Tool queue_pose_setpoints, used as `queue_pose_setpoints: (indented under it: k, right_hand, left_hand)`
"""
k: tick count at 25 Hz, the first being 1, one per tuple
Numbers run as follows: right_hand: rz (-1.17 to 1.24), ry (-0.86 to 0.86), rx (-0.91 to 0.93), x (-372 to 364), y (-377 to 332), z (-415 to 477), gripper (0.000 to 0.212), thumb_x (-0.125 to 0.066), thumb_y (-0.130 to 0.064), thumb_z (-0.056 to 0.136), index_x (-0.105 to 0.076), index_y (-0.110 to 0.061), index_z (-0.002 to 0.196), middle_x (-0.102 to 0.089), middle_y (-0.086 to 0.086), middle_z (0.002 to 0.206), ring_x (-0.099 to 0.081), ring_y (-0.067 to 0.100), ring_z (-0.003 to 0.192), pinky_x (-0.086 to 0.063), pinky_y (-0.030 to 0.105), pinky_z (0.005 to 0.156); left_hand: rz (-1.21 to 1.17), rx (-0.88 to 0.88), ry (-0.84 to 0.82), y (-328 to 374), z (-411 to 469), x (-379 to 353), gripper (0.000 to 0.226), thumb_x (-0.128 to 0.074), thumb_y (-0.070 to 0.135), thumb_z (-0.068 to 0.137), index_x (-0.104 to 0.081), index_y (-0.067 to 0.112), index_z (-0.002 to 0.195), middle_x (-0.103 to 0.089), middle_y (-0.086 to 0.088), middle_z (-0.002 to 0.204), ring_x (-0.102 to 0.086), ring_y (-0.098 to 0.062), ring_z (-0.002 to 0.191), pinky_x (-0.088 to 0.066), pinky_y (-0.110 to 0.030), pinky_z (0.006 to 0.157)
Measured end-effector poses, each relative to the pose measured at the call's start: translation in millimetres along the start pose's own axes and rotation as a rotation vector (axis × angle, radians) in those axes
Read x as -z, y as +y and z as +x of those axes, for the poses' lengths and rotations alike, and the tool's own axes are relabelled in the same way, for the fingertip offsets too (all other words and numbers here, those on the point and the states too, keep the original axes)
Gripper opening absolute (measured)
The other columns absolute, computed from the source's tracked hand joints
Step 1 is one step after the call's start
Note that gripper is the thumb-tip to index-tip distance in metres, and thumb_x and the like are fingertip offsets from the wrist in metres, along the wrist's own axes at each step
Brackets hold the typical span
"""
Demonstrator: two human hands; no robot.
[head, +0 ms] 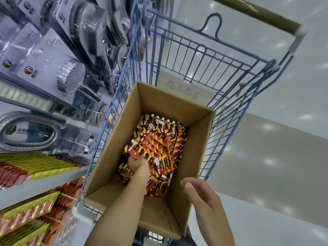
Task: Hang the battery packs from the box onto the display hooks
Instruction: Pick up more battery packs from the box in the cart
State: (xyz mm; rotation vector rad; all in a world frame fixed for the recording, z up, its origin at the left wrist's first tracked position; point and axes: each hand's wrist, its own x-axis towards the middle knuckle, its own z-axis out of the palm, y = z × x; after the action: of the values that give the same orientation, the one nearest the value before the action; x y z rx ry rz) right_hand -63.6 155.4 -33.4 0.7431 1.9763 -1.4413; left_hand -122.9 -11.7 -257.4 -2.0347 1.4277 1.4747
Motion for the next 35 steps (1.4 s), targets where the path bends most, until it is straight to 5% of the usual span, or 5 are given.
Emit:
queue_pose_setpoints:
  k: [7,12,17,22,35]
  right_hand:
    - [-0.208,-0.150,-0.003,-38,7,47,0.013,-0.055,-0.037,0.104,-0.065,-0.034,0.112,-0.067,-0.020,0.107,-0.061,-0.002,0.102,-0.043,0.012,0.079]
    - [-0.514,-0.294,-0.006,-110,41,116,0.025,-0.056,-0.027,0.103,-0.060,-0.014,0.124,-0.067,0.003,0.110,-0.064,0.018,0.090,-0.050,0.029,0.074]
    - [-1.009,-0.437,0.078,-173,81,172,0.065,-0.059,-0.024,0.100,-0.030,-0.003,0.155,-0.036,0.017,0.158,-0.042,0.033,0.143,-0.042,0.041,0.114]
    - [-1.320,-0.335,0.138,-214,116,181,0.083,-0.069,-0.036,0.093,-0.021,-0.007,0.156,-0.032,0.014,0.157,-0.041,0.037,0.141,-0.038,0.057,0.111]
    - [-0.184,-0.232,0.085,-120,57,112,0.033,-0.063,-0.039,0.100,-0.059,-0.022,0.129,-0.071,0.001,0.121,-0.067,0.023,0.112,-0.051,0.045,0.104]
  left_hand:
    - [0.107,-0.374,-0.212,34,-78,123,0.008,-0.073,0.023,0.095,-0.072,0.031,0.098,-0.079,0.002,0.098,-0.075,-0.020,0.093,-0.059,-0.043,0.088]
    - [-0.111,-0.269,-0.254,25,-122,224,0.022,-0.070,0.017,0.095,-0.075,0.024,0.115,-0.081,-0.005,0.100,-0.078,-0.030,0.090,-0.059,-0.047,0.086]
    - [-0.239,-0.131,-0.194,2,-117,261,0.030,-0.065,0.027,0.098,-0.067,0.029,0.128,-0.078,-0.011,0.112,-0.075,-0.039,0.102,-0.056,-0.058,0.094]
    - [-0.252,-0.138,-0.182,-8,-114,266,0.028,-0.071,0.025,0.092,-0.071,0.029,0.121,-0.080,-0.007,0.106,-0.078,-0.035,0.092,-0.059,-0.054,0.087]
    - [-0.232,-0.250,-0.531,4,-136,288,0.032,-0.068,0.029,0.091,-0.073,0.020,0.121,-0.078,-0.017,0.109,-0.077,-0.038,0.094,-0.062,-0.048,0.083]
